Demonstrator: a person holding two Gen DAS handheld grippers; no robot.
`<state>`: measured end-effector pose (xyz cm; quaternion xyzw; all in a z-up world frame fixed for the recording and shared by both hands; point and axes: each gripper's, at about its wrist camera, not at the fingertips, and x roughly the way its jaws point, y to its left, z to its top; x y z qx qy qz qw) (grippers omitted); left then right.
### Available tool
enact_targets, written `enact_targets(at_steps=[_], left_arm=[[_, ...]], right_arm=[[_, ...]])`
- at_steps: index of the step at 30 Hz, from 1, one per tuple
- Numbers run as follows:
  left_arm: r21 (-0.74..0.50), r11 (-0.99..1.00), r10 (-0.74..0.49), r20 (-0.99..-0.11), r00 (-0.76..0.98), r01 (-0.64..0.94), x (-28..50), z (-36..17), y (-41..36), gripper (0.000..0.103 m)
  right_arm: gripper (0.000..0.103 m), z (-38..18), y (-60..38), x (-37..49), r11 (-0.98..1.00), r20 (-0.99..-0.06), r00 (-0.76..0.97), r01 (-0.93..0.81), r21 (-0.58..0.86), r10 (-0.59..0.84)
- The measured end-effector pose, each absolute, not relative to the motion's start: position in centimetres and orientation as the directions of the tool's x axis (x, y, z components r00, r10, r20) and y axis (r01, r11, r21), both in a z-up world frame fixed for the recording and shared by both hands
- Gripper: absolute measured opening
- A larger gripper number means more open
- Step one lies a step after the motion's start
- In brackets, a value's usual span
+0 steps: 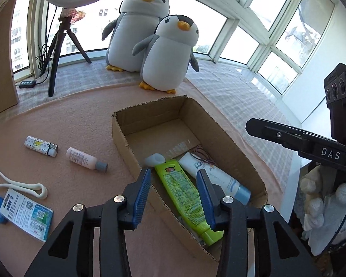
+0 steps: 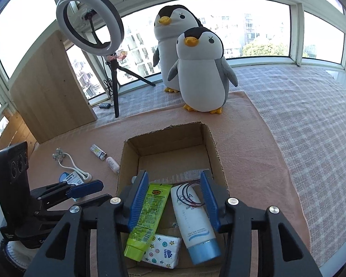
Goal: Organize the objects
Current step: 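Carry the white piece with left gripper into the box while right gripper carries the rubber band there, then grasp the roller's grey knobbed heads with left gripper while right gripper grasps its white cord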
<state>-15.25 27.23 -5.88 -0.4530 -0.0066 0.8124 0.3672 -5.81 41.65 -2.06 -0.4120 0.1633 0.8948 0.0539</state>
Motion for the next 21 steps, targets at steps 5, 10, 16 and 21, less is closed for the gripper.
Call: enact_targets(at_steps=[5,10,16,21], left_arm=[[-0.34,-0.75,0.59,-0.732,-0.341,-0.568,-15.1,-5.9,25.3,0.044],[-0.336,-0.775,0.572,-0.733,-0.367,-0.535,-15.0,-5.8,22.6,0.044],[-0.327,-0.803,0.546,-0.739,-0.395,-0.498,-15.0,-5.8,19.2,0.044],[-0.32,-0.829,0.519,-0.745,-0.418,-0.459,-15.0,-5.9,16.1,0.045]], right_arm=[[0.047,-2.3,41.1,-5.7,-0.939,-0.755,-0.654,-0.228,0.256,-0.048],[0.049,-2.4,40.4,-5.5,-0.934,-0.753,-0.655,-0.224,0.279,-0.068],[0.054,-2.6,38.6,-5.7,-0.948,-0.761,-0.648,-0.214,0.237,-0.044],[0.055,-2.9,36.9,-6.1,-0.95,-0.746,-0.663,-0.188,0.248,-0.064]])
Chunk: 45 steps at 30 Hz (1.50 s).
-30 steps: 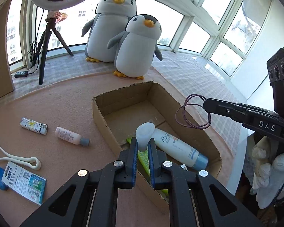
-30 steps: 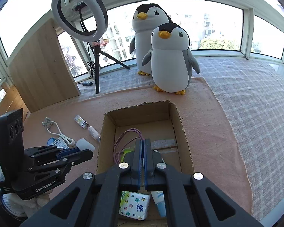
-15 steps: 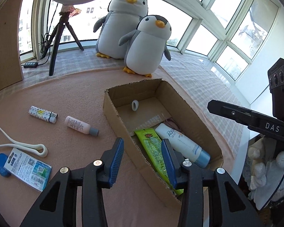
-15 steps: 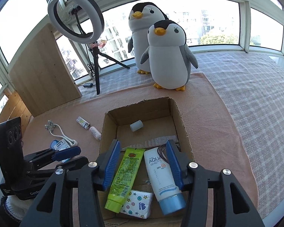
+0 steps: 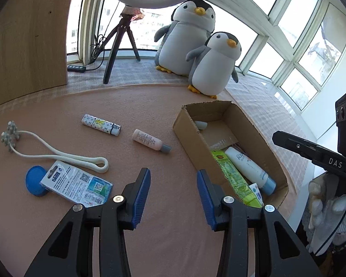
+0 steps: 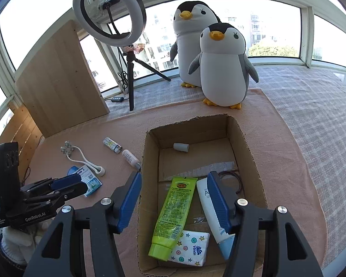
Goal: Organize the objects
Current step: 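Grasp the roller's grey knobbed heads with left gripper while right gripper grasps its white cord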
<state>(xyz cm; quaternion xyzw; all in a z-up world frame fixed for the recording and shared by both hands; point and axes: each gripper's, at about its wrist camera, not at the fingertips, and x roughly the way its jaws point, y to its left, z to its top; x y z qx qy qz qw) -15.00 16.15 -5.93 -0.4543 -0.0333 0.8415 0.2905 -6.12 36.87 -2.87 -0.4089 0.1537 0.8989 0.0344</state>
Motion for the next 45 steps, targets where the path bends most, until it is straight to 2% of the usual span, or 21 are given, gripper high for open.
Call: enact_targets(at_steps=[7,9,13,22,25,36,45], left_arm=[[-0.304,-0.877,0.459,-0.756,-0.466,-0.372,-15.7,-6.2,10.4,0.046],[-0.303,-0.892,0.439,-0.759,-0.482,-0.335,-16.2,-6.4,8.4,0.05],[-0.291,-0.921,0.386,-0.766,-0.514,-0.259,-17.3,-6.9,4.1,0.051],[-0.231,-0.963,0.269,-0.778,-0.568,-0.14,-21.0,-7.6,-3.4,0.052],[-0.202,-0.972,0.234,-0.777,-0.585,-0.12,-22.5,-7.8,-5.1,0.055],[-0.145,-0.984,0.178,-0.804,-0.568,-0.103,-28.3,-11.2,-7.2,0.057],[-0.135,-0.983,0.18,-0.816,-0.55,-0.122,-30.9,-13.7,-6.3,0.057]], right_arm=[[0.056,-3.8,33.3,-8.0,-0.957,-0.75,-0.649,-0.116,0.266,-0.129],[0.056,-4.0,32.2,-8.6,-0.961,-0.745,-0.652,-0.09,0.262,-0.142],[0.056,-4.3,29.7,-10.3,-0.963,-0.741,-0.643,-0.017,0.267,-0.194],[0.056,-5.8,25.2,-15.5,-0.972,-0.798,-0.561,0.069,0.223,-0.222],[0.056,-6.2,23.9,-17.1,-0.976,-0.81,-0.546,0.095,0.197,-0.216],[0.055,-10.0,18.0,-22.3,-0.968,-0.876,-0.439,0.226,0.107,-0.199],[0.042,-12.4,15.8,-24.7,-0.962,-0.906,-0.378,0.254,0.097,-0.191]])
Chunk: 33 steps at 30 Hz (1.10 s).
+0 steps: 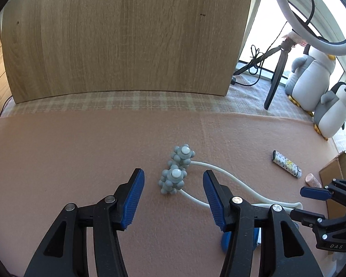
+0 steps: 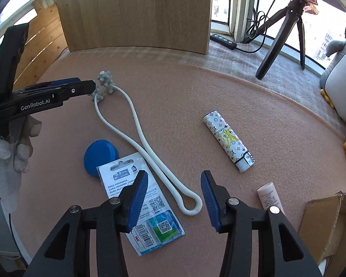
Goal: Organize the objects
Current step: 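Grasp the roller's grey knobbed heads with left gripper while right gripper grasps its white cord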
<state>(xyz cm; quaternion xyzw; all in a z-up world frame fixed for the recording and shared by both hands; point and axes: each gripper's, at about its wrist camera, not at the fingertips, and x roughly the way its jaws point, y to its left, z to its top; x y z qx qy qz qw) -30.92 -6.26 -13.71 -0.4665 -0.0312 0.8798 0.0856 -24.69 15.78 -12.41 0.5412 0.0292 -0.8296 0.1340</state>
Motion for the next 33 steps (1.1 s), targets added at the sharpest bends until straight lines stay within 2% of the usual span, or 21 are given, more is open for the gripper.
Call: enact_targets(at_steps=[5,7,10,12,17,23,24,25,33], left_arm=[[-0.123,-0.984,0.176,-0.815,-0.552,-0.132,-31.8,-14.3,-5.7,0.057],[-0.127,-0.983,0.181,-0.815,-0.55,-0.135,-32.0,-14.4,-5.5,0.056],[-0.125,-0.983,0.179,-0.814,-0.553,-0.135,-32.3,-14.6,-5.3,0.048],[-0.124,-0.983,0.179,-0.818,-0.546,-0.137,-32.4,-14.9,-5.0,0.032],[-0.105,-0.985,0.166,-0.815,-0.555,-0.139,-32.7,-15.5,-4.9,0.027],[-0.103,-0.982,0.174,-0.81,-0.561,-0.157,-32.6,-14.9,-4.7,0.026],[-0.11,-0.981,0.18,-0.807,-0.562,-0.157,-32.4,-14.8,-4.7,0.026],[-0.114,-0.981,0.185,-0.804,-0.565,-0.158,-32.3,-14.5,-4.7,0.026],[-0.097,-0.976,0.194,-0.794,-0.576,-0.196,-31.5,-13.0,-3.6,0.025]], right_arm=[[0.038,-13.4,14.3,-25.6,-0.955,-0.919,-0.351,0.285,0.08,-0.182],[0.032,-13.9,13.7,-26.0,-0.953,-0.927,-0.337,0.298,0.062,-0.166],[0.028,-14.4,13.3,-26.3,-0.953,-0.928,-0.335,0.298,0.059,-0.162],[0.025,-14.5,13.5,-26.5,-0.954,-0.927,-0.331,0.292,0.074,-0.173],[0.024,-14.5,13.4,-26.4,-0.952,-0.926,-0.338,0.299,0.065,-0.17],[0.018,-13.9,13.4,-25.9,-0.949,-0.927,-0.338,0.311,0.053,-0.163],[0.015,-13.6,13.4,-25.7,-0.949,-0.924,-0.344,0.309,0.054,-0.165],[0.0,-13.3,13.6,-25.6,-0.95,-0.92,-0.353,0.307,0.056,-0.168],[0.002,-12.1,14.9,-24.6,-0.94,-0.905,-0.351,0.318,0.125,-0.24]])
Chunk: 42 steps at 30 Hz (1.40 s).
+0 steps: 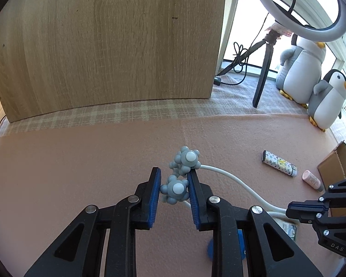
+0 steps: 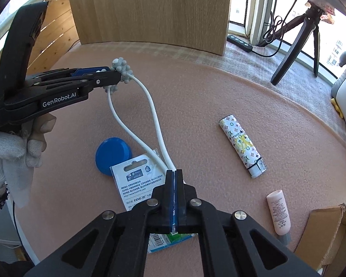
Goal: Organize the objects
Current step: 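Grasp the roller's grey knobbed heads with left gripper while right gripper grasps its white cord, then carry the massage roller with both grippers into the box and open them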
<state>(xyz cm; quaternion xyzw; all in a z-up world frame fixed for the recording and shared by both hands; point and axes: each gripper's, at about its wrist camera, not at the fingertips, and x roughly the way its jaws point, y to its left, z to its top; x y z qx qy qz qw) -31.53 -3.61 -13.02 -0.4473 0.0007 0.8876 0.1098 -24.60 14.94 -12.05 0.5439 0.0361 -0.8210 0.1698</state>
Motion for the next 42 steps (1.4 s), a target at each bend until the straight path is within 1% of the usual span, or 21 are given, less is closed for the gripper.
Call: enact_targets(at_steps=[2,4,6,7,9,11,12,13,18,24,29,34,42], left_arm=[[-0.104,-0.976,0.199,-0.788,-0.583,-0.193,-31.1,-12.6,-3.5,0.025],[-0.101,-0.974,0.202,-0.784,-0.588,-0.201,-30.8,-12.1,-3.3,0.025],[-0.088,-0.974,0.199,-0.778,-0.596,-0.21,-30.4,-11.6,-3.1,0.025],[-0.089,-0.973,0.202,-0.773,-0.601,-0.212,-30.1,-11.2,-3.1,0.025],[-0.093,-0.972,0.21,-0.762,-0.613,-0.217,-29.5,-10.6,-3.0,0.025],[-0.095,-0.969,0.219,-0.752,-0.622,-0.227,-29.0,-9.9,-2.8,0.025],[-0.09,-0.968,0.221,-0.747,-0.626,-0.234,-28.7,-9.6,-2.6,0.025],[-0.081,-0.967,0.221,-0.743,-0.632,-0.242,-28.4,-9.2,-2.3,0.025],[-0.057,-0.96,0.229,-0.722,-0.653,-0.273,-27.3,-7.5,-1.0,0.025],[-0.086,-0.941,0.293,-0.693,-0.659,-0.327,-26.4,-5.1,1.5,0.025],[-0.108,-0.91,0.366,-0.662,-0.654,-0.4,-25.3,-3.2,5.6,0.025],[-0.112,-0.868,0.436,-0.639,-0.634,-0.483,-24.0,-2.0,11.2,0.025],[-0.131,-0.793,0.523,-0.647,-0.554,-0.595,-22.0,-3.4,21.2,0.025]], right_arm=[[0.009,-12.0,14.7,-24.5,-0.941,-0.902,-0.36,0.317,0.122,-0.238],[0.03,-12.3,14.2,-24.5,-0.938,-0.905,-0.355,0.328,0.112,-0.233],[0.034,-12.4,13.6,-24.2,-0.935,-0.907,-0.361,0.344,0.087,-0.218],[0.035,-12.6,13.3,-24.1,-0.932,-0.909,-0.362,0.355,0.07,-0.206],[0.035,-13.0,13.1,-24.2,-0.934,-0.913,-0.363,0.354,0.047,-0.183],[0.035,-13.3,13.3,-24.5,-0.938,-0.912,-0.361,0.341,0.064,-0.193],[0.03,-13.4,13.5,-24.5,-0.941,-0.911,-0.364,0.33,0.07,-0.195],[0.022,-13.4,13.7,-24.5,-0.943,-0.909,-0.365,0.322,0.078,-0.2],[0.02,-12.6,14.2,-23.4,-0.947,-0.901,-0.386,0.312,0.076,-0.2],[0.018,-9.7,15.8,-20.0,-0.954,-0.88,-0.433,0.293,0.069,-0.196],[0.015,-7.0,18.2,-16.3,-0.964,-0.851,-0.492,0.26,0.054,-0.181],[0.014,-4.6,22.4,-12.8,-0.977,-0.829,-0.534,0.204,0.063,-0.165],[0.013,-3.7,29.9,-8.1,-0.995,-0.831,-0.547,0.073,0.07,-0.099]])
